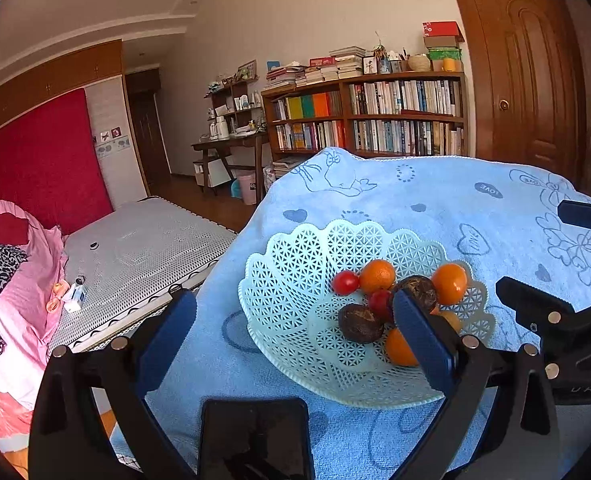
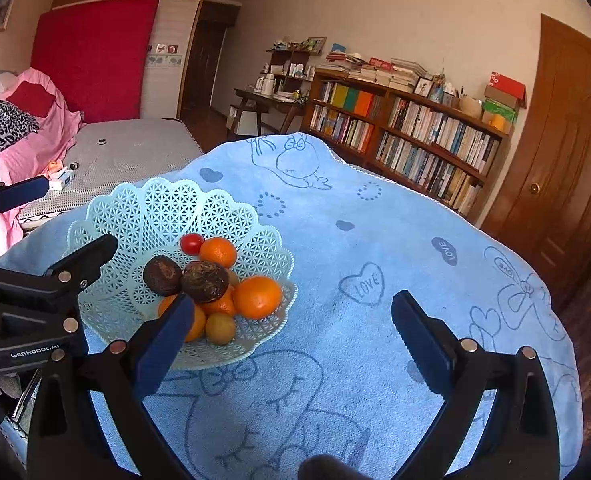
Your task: Organize fruits
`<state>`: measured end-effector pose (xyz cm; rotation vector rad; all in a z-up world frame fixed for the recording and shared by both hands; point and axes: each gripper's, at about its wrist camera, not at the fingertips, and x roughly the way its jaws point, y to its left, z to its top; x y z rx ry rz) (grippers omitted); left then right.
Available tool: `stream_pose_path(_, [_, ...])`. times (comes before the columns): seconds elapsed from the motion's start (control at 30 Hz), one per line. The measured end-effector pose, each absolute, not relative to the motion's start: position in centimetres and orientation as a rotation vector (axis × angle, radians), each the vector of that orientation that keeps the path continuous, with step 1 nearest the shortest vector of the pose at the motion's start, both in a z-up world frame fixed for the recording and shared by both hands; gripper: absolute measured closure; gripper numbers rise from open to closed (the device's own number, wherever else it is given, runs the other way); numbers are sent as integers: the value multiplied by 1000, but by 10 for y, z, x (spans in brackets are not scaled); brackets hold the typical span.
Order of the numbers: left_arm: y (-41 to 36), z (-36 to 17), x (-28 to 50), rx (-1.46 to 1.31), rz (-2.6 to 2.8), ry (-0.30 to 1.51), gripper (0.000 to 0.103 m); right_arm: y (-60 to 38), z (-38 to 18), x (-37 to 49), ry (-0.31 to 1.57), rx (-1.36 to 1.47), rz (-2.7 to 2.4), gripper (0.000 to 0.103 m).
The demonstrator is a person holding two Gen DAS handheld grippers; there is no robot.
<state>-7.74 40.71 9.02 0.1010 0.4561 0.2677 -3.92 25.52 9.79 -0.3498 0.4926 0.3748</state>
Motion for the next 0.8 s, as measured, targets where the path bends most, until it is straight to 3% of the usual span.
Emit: stream_pose_path(0.8, [412,83,-77,101,280,476,3,264,82,-37,581,-354,442,5])
